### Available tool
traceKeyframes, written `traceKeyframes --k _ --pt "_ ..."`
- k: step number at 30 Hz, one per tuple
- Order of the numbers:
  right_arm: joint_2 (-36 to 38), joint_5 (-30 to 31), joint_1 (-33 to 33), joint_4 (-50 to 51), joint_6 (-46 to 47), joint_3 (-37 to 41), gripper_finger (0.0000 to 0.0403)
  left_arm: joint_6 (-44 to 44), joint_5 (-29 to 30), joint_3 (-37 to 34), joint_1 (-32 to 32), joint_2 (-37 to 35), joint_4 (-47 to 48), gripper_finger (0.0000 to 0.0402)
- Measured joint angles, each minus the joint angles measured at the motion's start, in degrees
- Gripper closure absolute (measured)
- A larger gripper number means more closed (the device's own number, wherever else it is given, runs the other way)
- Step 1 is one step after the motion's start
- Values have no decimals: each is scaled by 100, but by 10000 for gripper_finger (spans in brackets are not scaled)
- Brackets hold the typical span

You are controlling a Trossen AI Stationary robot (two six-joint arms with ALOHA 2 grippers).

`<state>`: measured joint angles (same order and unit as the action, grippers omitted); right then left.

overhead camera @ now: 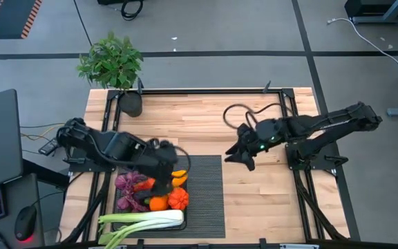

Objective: Build produce basket
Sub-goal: Return to Home Position

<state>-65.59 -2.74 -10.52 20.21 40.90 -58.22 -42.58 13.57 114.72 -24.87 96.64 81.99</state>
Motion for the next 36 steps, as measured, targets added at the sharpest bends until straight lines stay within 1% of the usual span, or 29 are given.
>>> traceKeyframes --k 2,5,7,11,13,15,18,20,22,23,25,28,29,33,36 --pt "174 106 61 43 -79 -84 217 -30 541 133 91 -4 -322 161" --pt "487 499 108 29 -510 -244 226 164 1377 161 172 -142 -1106 183" --pt "710 806 153 50 -728 -283 232 489 1616 153 299 -305 -1634 203" --pt "1143 1187 302 295 -817 -289 240 897 1643 116 616 -510 -1492 249" --pt "1309 1299 343 668 -803 -294 245 1147 1639 100 761 -657 -1168 276" --pt "1443 1484 346 1104 -676 -292 253 1341 1644 105 923 -885 -1087 303" --pt "1609 1764 297 1486 -480 -290 269 1716 1653 112 1108 -1209 -1053 348" --pt "1684 1966 249 1483 -445 -288 281 1933 1663 104 1218 -1381 -1079 378" --pt "1753 2218 202 1399 -446 -288 293 2065 1667 -136 1268 -1645 -1200 394" --pt "1777 2373 193 1327 -446 -288 298 2094 1667 -399 1280 -1853 -1311 394" --pt "1807 2631 192 1155 -448 -288 309 2025 1639 -1199 1276 -2363 -1732 393" --pt "1808 2815 218 997 -449 -288 323 1894 1424 -2816 1189 -3308 -2858 397" --pt "1804 2842 227 996 -445 -288 328 1893 1349 -3363 1174 -3637 -3376 398" --pt "1756 2807 244 1085 -224 -288 346 1891 1086 -5108 1212 -4888 -5093 397" --pt "1715 2588 244 1172 -55 -286 359 1921 1059 -6079 1287 -5767 -5798 399"
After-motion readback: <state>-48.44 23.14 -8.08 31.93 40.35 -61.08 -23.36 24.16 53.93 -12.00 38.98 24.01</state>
